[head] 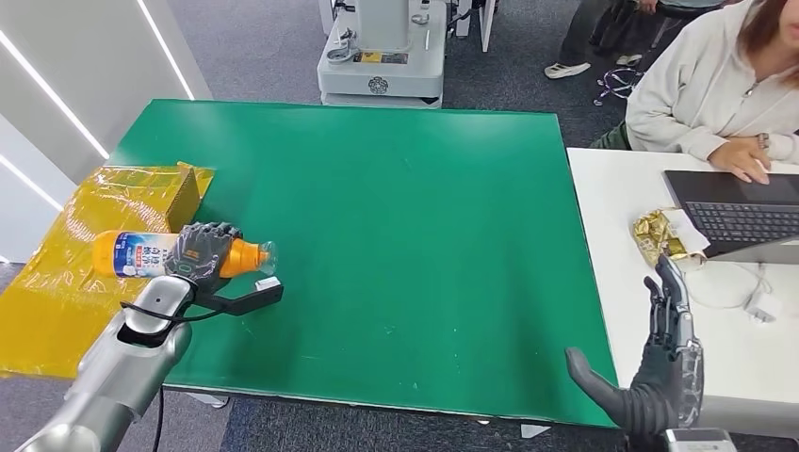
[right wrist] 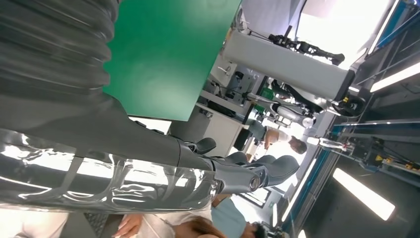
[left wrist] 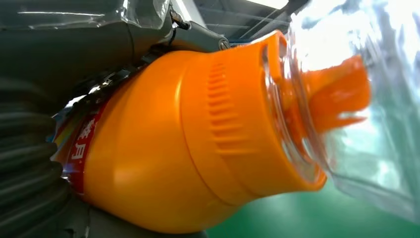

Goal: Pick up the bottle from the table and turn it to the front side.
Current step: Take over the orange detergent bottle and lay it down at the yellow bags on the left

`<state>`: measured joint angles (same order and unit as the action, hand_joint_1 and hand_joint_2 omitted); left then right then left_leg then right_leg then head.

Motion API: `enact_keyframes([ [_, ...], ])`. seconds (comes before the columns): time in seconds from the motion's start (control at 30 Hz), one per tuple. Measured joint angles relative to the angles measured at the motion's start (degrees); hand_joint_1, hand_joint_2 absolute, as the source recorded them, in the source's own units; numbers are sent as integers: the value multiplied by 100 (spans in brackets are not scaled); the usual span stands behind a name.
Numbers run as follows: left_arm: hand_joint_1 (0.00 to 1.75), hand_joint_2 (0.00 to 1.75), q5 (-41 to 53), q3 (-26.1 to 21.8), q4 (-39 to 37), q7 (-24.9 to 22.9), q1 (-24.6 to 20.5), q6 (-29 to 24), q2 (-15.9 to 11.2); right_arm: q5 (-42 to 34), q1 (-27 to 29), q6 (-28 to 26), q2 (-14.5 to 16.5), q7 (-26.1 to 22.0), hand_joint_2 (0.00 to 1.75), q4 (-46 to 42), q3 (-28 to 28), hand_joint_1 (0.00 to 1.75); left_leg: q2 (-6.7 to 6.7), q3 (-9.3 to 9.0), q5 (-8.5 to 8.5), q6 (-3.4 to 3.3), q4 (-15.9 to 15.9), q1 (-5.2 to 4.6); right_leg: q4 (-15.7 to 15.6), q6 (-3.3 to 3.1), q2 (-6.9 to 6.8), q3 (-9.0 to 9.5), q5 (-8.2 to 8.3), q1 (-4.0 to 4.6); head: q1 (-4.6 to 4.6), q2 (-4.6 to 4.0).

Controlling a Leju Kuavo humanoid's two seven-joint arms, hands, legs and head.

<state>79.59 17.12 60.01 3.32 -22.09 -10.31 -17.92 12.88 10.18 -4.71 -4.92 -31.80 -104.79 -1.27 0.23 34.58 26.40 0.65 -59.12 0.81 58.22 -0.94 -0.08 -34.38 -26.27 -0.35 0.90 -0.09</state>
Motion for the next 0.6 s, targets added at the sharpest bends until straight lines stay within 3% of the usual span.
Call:
enact_keyframes([
  [0.33, 175, 175, 232, -288, -238, -100, 61, 161, 250, 48, -106, 220, 2, -27, 175, 25, -62, 0, -1, 1, 1, 0, 0, -1, -2, 1, -1, -1, 0, 0, -1, 0],
  [0.6, 175, 175, -107, -342, -718, 604, -203, 515, 426, -92, -199, 314, -51, -88, 175, 81, -170, 0, -1, -1, 0, 0, -2, -1, -1, 0, -1, 0, 2, 0, 0, 0],
])
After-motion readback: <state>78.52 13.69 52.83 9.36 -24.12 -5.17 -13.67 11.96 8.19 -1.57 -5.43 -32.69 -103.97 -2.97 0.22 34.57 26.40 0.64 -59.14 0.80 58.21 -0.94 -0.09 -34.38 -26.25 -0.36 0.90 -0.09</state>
